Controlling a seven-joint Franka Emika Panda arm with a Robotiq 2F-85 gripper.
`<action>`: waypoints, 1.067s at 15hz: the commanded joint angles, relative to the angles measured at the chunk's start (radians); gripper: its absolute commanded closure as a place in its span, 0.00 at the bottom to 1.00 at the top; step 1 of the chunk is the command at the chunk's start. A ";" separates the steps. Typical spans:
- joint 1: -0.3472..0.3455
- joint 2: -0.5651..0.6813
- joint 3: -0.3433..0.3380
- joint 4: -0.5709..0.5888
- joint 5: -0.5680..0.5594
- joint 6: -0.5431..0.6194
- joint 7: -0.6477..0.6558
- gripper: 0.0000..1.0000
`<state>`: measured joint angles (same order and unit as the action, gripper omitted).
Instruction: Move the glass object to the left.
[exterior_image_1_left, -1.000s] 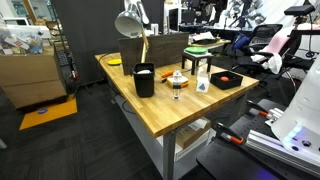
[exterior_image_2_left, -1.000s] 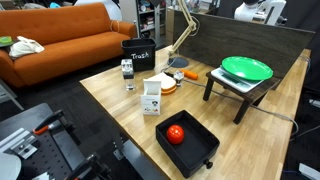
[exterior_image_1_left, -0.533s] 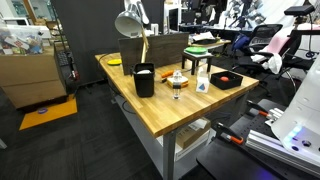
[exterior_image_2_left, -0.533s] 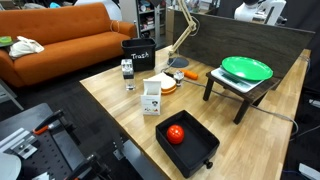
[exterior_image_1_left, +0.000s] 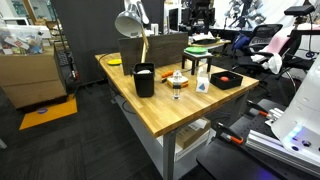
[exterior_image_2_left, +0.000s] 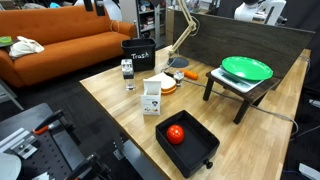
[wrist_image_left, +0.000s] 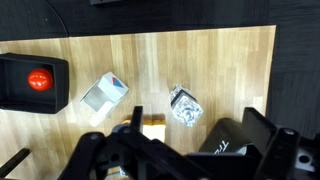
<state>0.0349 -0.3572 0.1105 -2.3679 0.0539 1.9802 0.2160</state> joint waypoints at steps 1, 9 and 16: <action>-0.002 0.106 -0.002 0.088 -0.017 -0.018 0.014 0.00; 0.006 0.074 -0.007 0.050 -0.004 -0.002 0.003 0.00; 0.010 0.153 -0.014 0.093 0.025 0.037 -0.017 0.00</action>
<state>0.0351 -0.2687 0.1088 -2.3168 0.0534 1.9963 0.2176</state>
